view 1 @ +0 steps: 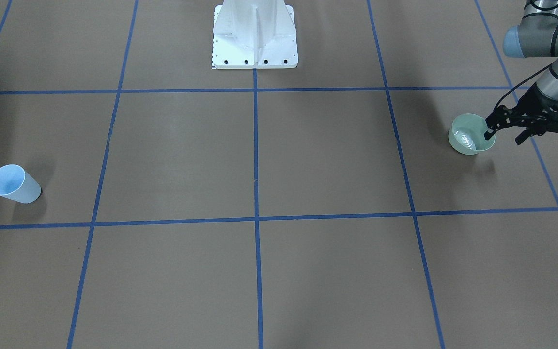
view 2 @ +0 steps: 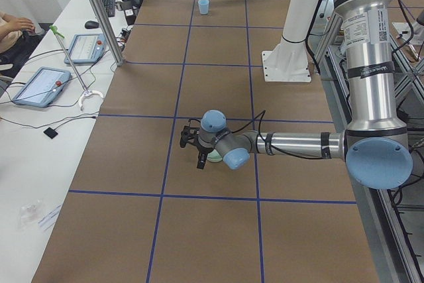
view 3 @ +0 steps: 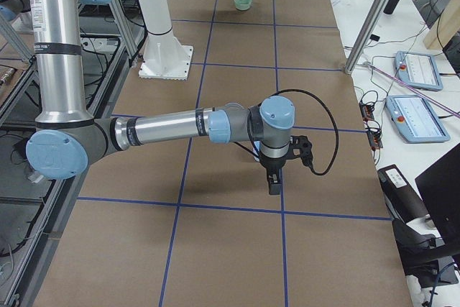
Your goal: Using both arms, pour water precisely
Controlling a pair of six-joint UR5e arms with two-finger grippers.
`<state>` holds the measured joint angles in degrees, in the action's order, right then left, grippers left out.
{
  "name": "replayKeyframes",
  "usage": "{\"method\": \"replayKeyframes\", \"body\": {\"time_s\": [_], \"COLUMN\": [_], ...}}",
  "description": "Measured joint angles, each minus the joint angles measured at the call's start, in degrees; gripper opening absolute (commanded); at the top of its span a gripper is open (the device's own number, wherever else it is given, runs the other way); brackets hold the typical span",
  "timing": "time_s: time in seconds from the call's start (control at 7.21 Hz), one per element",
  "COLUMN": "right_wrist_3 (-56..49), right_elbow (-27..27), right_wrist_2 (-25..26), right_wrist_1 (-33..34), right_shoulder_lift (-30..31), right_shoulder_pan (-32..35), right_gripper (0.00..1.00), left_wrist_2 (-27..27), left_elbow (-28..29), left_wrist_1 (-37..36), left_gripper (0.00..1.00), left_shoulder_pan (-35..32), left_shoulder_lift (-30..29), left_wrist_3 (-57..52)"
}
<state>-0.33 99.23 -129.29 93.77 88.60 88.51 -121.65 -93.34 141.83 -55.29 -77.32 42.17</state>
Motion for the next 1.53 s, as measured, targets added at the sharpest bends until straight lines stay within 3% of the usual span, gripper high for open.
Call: {"method": "replayKeyframes", "body": {"time_s": [0.14,0.97,1.25,1.53], "right_wrist_3": [-0.01,0.06,0.06,0.07], "right_elbow": [0.0,0.0,0.09,0.37], "right_wrist_2": [0.0,0.0,0.0,-0.02], "right_wrist_1": [0.01,-0.06,-0.04,0.0], "right_shoulder_lift": [0.04,0.08,0.08,0.08], "right_shoulder_pan": [0.0,0.0,0.0,0.0], "right_gripper": [1.0,1.0,1.0,1.0], "left_wrist_2": [1.04,-0.9,-2.64,-3.01], "left_elbow": [0.0,-3.61,-7.05,-12.03], "left_wrist_1": [0.43,-2.04,-10.66,-22.62], "left_gripper": [0.0,0.0,0.0,0.0], "left_shoulder_pan": [1.86,2.88,2.59,2.7], "left_shoulder_lift": [0.74,0.32,-4.04,-12.32], "left_wrist_3": [0.01,0.41,0.58,5.5]}}
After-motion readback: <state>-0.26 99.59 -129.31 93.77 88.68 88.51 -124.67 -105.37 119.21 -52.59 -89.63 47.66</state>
